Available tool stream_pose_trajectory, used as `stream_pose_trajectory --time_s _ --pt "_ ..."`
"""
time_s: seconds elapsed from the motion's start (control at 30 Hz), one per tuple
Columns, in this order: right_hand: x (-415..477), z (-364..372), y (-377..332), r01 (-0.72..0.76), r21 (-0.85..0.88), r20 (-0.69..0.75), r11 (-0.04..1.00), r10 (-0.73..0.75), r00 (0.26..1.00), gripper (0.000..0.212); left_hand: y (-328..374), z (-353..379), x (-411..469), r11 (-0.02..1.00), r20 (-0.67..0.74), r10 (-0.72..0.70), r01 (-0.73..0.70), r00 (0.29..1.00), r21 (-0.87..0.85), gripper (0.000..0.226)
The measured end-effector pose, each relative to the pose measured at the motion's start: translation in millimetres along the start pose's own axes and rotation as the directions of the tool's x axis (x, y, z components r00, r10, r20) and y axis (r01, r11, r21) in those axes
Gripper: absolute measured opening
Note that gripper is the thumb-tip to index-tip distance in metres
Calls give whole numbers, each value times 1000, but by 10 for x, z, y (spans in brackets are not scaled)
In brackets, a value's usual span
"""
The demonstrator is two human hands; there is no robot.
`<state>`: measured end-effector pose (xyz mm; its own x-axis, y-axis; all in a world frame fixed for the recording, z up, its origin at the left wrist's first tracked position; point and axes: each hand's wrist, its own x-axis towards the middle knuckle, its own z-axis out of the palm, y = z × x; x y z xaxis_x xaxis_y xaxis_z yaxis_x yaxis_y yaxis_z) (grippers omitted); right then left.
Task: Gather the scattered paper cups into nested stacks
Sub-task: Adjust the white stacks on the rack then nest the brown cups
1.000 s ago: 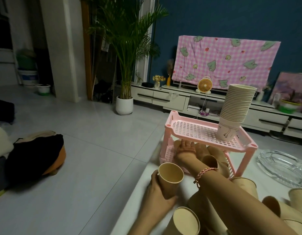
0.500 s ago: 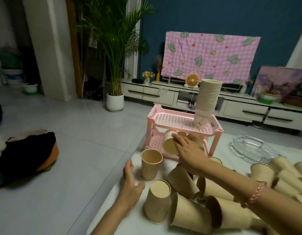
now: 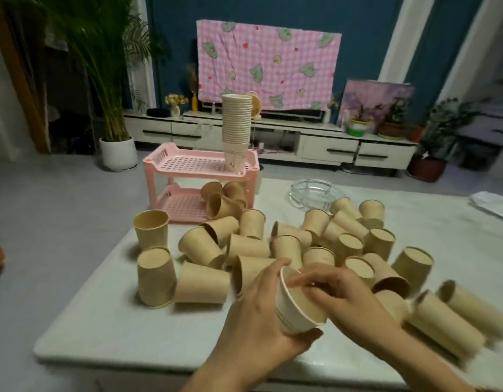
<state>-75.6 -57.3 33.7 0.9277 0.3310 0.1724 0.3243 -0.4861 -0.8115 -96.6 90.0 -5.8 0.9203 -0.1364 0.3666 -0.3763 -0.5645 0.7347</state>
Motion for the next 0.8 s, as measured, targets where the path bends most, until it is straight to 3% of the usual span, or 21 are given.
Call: stream_pose_trajectory --time_s 0.13,0.3,0.4,0.53,0.63,0.7,0.73,0.8 --pt "-282 -406 265 -147 159 8 976 148 989 28 98 473 -26 966 10 -133 132 991 -224 73" --pt "-509 -815 619 -97 173 -41 980 105 994 22 239 841 51 946 36 -125 130 991 -295 66" --pt "-609 -885 714 -37 67 12 997 36 999 30 381 1003 144 914 77 -111 132 991 -384 68" --pt "-633 -1013 722 42 -47 -79 998 -45 996 13 556 1111 325 912 108 -36 76 994 -403 85" --pt "-560 -1199 689 85 -101 -70 991 -92 993 16 648 1107 469 924 108 -11 51 994 -378 81" --pt "-498 -1475 744 90 51 -193 995 -79 978 19 707 1117 536 935 87 9 23 996 -355 82" --pt "-460 -1695 872 70 105 -339 992 -31 940 18 772 1161 569 935 95 20 15 995 -353 82" --pt "-459 -2216 1297 -17 154 -665 988 116 738 16 953 1369 630 917 139 61 0 988 -399 79"
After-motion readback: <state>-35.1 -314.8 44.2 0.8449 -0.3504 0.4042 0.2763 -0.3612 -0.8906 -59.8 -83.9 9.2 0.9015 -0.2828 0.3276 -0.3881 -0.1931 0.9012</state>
